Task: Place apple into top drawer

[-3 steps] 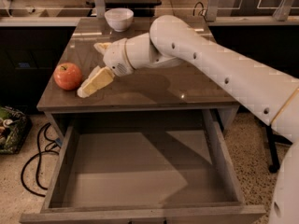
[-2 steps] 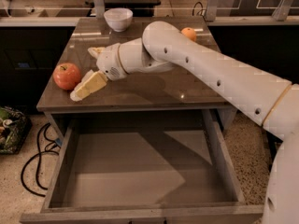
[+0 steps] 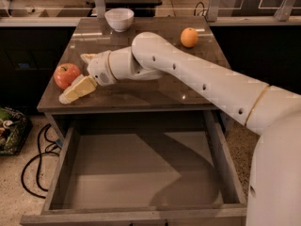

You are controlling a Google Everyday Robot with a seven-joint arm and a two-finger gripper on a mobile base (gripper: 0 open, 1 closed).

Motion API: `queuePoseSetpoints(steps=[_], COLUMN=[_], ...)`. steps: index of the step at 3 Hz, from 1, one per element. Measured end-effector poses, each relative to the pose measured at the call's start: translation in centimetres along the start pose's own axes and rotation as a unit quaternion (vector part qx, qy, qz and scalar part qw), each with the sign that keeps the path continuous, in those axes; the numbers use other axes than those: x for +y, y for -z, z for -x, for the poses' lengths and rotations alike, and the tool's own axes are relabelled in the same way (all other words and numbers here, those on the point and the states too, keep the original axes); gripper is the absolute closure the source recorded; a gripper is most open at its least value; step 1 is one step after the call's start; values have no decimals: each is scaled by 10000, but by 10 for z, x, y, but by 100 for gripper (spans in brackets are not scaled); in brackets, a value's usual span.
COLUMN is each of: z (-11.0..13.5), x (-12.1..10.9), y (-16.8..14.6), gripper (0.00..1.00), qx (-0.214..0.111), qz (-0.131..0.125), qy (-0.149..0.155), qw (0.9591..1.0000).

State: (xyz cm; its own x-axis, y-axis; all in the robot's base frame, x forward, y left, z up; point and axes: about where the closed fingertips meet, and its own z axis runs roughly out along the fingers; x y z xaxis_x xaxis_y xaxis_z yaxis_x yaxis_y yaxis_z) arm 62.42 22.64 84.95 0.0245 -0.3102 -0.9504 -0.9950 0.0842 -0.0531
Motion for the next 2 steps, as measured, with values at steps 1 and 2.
queuePoseSetpoints(steps=[1, 2], z=[2, 3], x=[-3, -4], y=[-13, -21], gripper=[0, 14], qx=[-117, -202], qz=[23, 55], qy=[-62, -86], qw=[9999, 9997])
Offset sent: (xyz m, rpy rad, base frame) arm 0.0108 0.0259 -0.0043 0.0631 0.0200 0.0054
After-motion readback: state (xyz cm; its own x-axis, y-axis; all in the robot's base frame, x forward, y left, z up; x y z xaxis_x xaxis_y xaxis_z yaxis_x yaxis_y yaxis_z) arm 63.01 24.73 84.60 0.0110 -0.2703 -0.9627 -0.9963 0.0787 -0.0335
